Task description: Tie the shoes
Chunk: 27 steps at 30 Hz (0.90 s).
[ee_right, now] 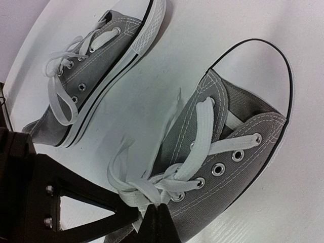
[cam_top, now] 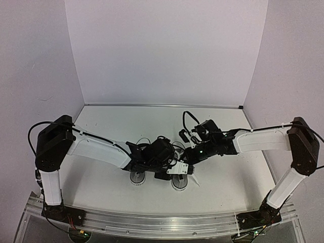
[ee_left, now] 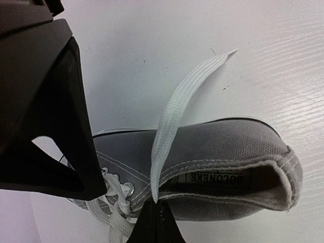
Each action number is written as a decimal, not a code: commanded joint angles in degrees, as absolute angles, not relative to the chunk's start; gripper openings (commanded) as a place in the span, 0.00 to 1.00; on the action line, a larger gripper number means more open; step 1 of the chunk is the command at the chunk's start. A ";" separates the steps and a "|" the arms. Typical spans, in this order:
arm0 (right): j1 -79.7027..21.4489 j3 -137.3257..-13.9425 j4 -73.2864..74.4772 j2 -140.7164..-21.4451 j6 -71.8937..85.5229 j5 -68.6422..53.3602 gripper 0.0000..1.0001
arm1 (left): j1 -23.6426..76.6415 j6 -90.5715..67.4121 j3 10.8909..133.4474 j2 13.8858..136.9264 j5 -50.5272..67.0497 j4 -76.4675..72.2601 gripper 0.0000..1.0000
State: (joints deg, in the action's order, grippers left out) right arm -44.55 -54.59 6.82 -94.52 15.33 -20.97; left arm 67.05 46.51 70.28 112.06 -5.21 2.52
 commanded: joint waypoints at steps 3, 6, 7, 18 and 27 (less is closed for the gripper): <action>-45.31 -55.84 5.19 -94.96 15.54 -22.63 0.00 | 65.45 39.96 68.28 108.35 -1.46 -3.32 0.00; -45.29 -55.46 5.11 -94.57 15.64 -22.55 0.00 | 64.45 37.88 67.23 107.42 -0.46 -4.95 0.00; -45.30 -55.34 5.10 -94.44 15.67 -22.54 0.00 | 64.14 37.27 66.80 107.11 -0.31 -5.63 0.00; -45.30 -54.77 4.59 -94.39 16.06 -22.57 0.00 | 62.49 33.32 62.93 104.43 3.03 -11.62 0.00; -45.29 -54.50 4.31 -93.62 16.50 -21.98 0.00 | 62.14 33.30 63.03 105.86 3.81 -13.06 0.00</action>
